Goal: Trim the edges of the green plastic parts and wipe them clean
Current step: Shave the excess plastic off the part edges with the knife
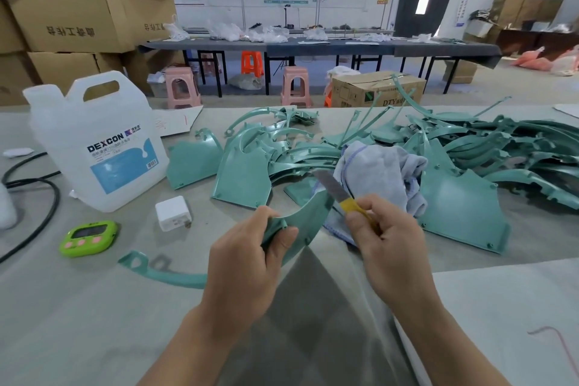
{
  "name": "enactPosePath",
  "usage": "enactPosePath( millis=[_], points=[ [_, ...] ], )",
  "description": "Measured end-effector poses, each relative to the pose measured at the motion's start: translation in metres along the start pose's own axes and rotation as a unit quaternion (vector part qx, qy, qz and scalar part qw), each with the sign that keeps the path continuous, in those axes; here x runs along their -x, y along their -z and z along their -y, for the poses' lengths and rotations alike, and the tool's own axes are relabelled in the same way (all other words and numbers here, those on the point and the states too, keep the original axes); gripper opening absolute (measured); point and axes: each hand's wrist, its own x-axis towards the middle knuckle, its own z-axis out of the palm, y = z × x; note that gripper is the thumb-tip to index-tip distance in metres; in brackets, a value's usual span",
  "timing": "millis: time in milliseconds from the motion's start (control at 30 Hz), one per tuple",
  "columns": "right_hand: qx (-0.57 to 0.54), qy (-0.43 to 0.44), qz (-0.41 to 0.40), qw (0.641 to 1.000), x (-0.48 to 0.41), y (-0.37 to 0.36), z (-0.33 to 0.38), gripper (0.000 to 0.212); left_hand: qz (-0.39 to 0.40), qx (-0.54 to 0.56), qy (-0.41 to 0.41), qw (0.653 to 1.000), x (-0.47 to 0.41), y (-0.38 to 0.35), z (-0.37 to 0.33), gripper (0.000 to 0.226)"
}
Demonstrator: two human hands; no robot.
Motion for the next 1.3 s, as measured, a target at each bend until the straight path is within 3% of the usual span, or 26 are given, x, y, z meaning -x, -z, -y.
enactPosePath(
  millis=[133,233,300,433,533,633,733,833,967,1033,1133,1233,1300],
  points=[
    [0.043,-0.096,-0.05,0.993,-0.007,0.004,-0.014,0.023,-0.002,0.008,0.017,1.0,0.0,0.001,0.004,0.024],
    [-0.048,-0.036,-0.023,0.998,-0.002,0.004,-0.007,0.019,0.002,0.011,0.013,1.0,-0.001,0.0,0.006,0.025],
    [-0.048,-0.01,0.009,0.999,0.0,-0.002,-0.003,0.022,0.004,0.014,0.01,1.0,-0.001,0.0,0.005,0.026],
    [0.016,-0.106,-0.048,0.993,-0.008,-0.003,-0.013,0.029,0.003,0.024,0.003,1.0,-0.001,0.001,0.006,0.026],
    [-0.159,-0.139,-0.03,0.977,-0.009,0.002,-0.01,0.024,0.014,0.032,-0.007,0.999,-0.001,0.0,0.007,0.028],
    [-0.355,-0.176,0.088,0.914,-0.007,0.0,-0.001,0.018,0.026,0.064,0.01,0.998,-0.003,0.001,0.005,0.029],
    [-0.372,-0.185,0.157,0.896,-0.005,-0.001,0.001,0.01,0.042,0.111,0.08,0.99,-0.006,0.001,-0.001,0.032],
    [-0.383,-0.222,0.103,0.891,-0.004,-0.004,0.002,0.013,0.079,0.145,0.15,0.975,-0.01,0.001,-0.006,0.031],
    [-0.412,-0.255,0.032,0.874,-0.009,-0.003,-0.003,0.014,0.172,0.081,0.176,0.966,-0.01,0.003,-0.003,0.056],
    [-0.41,-0.269,0.024,0.871,-0.011,0.0,-0.006,0.013,0.231,0.068,0.191,0.952,-0.008,0.001,0.001,0.044],
    [-0.368,-0.257,-0.03,0.893,-0.012,0.003,-0.009,0.023,0.205,0.038,0.171,0.963,-0.004,-0.001,-0.001,0.028],
    [-0.143,-0.129,-0.109,0.975,-0.011,0.011,-0.013,0.018,0.088,-0.147,0.058,0.984,-0.001,-0.003,-0.001,0.026],
    [-0.069,-0.041,-0.108,0.991,-0.005,0.011,-0.01,0.021,0.047,-0.186,0.005,0.981,-0.001,-0.001,-0.002,0.026]
  ],
)
